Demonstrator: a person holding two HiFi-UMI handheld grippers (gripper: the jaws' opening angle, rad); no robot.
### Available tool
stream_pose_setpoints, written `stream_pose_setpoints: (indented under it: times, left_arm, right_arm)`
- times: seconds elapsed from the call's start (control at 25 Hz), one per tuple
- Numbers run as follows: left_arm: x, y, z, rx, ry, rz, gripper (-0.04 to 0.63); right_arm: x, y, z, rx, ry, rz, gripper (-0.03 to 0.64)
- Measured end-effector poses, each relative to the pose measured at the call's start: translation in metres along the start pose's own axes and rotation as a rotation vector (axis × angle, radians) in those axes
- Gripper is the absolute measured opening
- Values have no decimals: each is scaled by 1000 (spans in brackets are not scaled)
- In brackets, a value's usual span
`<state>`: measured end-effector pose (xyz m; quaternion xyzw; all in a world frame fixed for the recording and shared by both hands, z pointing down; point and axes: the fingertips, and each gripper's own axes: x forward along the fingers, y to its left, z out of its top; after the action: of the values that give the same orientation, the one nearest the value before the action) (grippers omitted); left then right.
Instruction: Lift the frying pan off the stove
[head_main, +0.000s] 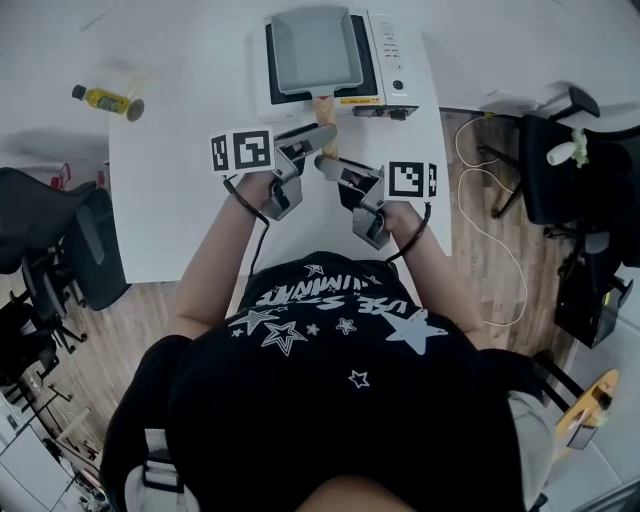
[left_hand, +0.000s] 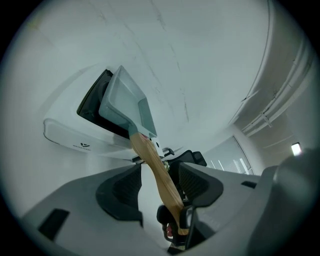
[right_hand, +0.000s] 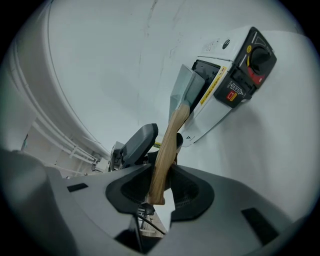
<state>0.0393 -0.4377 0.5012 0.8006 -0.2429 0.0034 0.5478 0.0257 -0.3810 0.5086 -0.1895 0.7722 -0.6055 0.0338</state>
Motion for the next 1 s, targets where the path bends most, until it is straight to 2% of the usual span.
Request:
stream_pose_setpoints:
  times: [0.12,0.36,0.6,0.76,0.88,1.0]
  left_arm:
    - [8,4,3,-33,0,1,218]
    - [20,10,7,-54,1,15,218]
    - [22,15,7,-90,-14,6,185]
    - [21,14,6,-152,-47,-37,163]
    - [21,13,7,-159,-54,-49,158]
    - [21,12,7,-166,-54,-62,156]
  right_arm:
    - [1,1,0,5,2,12,107]
    - [5,12,2,-7,-1,103,104]
    - [2,-3,-4,-5,26,15,103]
    - [4,-2,-4,-9,31,24,103]
    - [6,5,-4,-8,25,66,103]
    - [4,1,-4,-20,26,26,107]
